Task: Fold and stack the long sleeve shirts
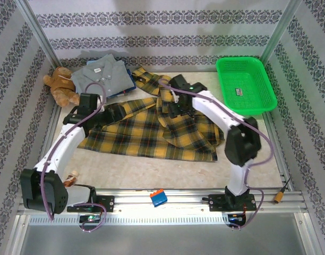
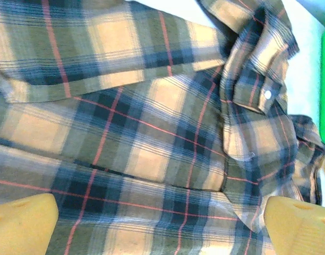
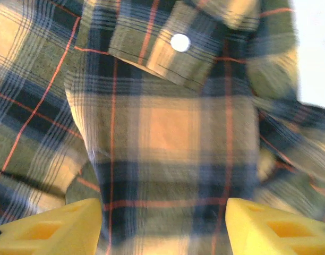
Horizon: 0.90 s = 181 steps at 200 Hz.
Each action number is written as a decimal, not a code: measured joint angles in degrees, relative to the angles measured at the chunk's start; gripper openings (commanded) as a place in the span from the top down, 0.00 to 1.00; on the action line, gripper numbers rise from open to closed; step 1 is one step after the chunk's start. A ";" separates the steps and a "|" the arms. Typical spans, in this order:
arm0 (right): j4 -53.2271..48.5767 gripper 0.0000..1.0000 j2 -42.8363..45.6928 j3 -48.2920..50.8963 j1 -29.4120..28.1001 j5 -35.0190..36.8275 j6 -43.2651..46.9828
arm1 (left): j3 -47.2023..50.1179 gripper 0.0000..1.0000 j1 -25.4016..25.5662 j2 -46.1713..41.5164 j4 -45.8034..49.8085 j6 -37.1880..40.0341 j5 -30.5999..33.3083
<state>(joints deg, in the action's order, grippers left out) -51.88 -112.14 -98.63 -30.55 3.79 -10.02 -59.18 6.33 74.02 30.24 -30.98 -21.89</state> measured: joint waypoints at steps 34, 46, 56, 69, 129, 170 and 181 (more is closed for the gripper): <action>-0.94 0.37 -12.87 -11.41 -2.43 3.32 4.92 | -1.40 0.00 3.98 1.86 -0.04 1.03 -0.44; -1.42 0.37 -16.11 -15.45 -2.82 4.66 5.84 | -1.40 0.00 4.52 1.86 -0.07 1.05 -0.55; -1.81 0.37 -18.16 -18.32 -3.17 5.84 6.19 | -1.40 0.00 4.57 1.86 -0.02 1.05 -0.55; -2.38 0.37 -20.41 -21.84 -3.37 7.19 6.82 | -1.40 0.00 4.55 1.84 -0.02 1.05 -0.46; -3.85 0.40 -27.45 -31.74 -3.37 8.68 8.33 | -1.14 0.00 4.55 0.11 0.68 1.14 1.11; -4.92 0.49 -30.91 -32.89 -3.30 8.61 8.50 | 0.04 0.00 4.55 -1.44 1.29 1.27 2.43; -5.16 0.54 -31.47 -32.89 -3.23 8.61 8.07 | 0.39 0.00 4.55 -1.79 1.53 1.27 2.71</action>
<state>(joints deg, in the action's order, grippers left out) -57.04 -143.61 -131.52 -33.78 12.40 -1.96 -58.78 10.87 72.23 31.77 -29.71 -19.18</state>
